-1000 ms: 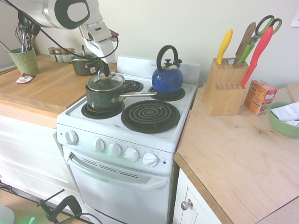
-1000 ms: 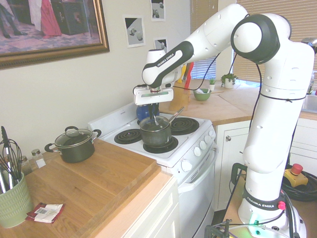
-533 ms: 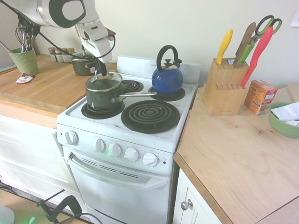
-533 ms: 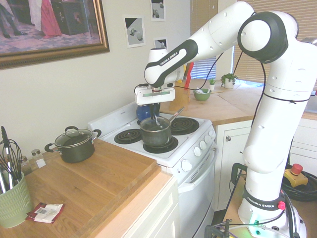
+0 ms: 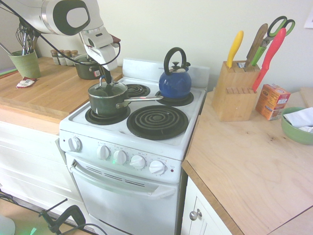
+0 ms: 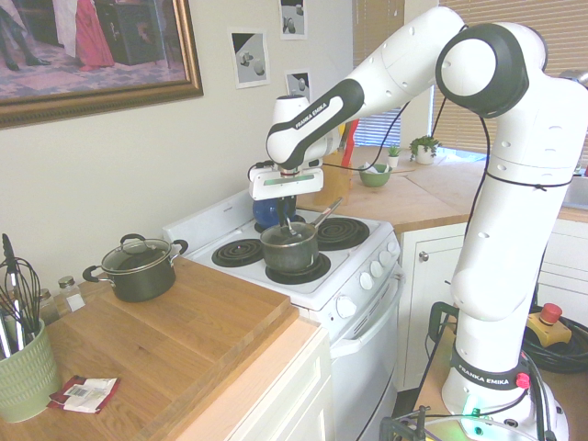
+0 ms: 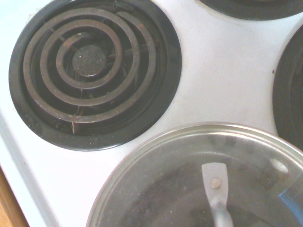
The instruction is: Cover the lid of the pot
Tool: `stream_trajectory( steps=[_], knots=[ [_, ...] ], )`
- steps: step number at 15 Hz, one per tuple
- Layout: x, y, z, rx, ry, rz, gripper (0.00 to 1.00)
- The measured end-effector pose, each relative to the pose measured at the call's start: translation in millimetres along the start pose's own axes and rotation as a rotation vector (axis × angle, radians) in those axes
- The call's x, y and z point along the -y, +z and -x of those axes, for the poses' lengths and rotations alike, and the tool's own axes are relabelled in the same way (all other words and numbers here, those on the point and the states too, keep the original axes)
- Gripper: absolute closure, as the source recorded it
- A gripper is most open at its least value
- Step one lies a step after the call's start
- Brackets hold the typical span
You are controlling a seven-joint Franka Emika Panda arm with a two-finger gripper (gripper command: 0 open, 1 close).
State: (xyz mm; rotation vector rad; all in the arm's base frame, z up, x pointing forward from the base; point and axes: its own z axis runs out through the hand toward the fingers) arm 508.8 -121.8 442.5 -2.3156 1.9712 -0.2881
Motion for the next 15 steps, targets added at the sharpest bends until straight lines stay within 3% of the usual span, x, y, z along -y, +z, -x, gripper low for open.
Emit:
stream_trajectory(
  steps=[11, 15],
  knots=[
    [2, -3, 4, 0.000, -0.008, -0.004, 0.00],
    [-7, -58, 14, -0.009, -0.027, -0.044, 0.00]
  ],
)
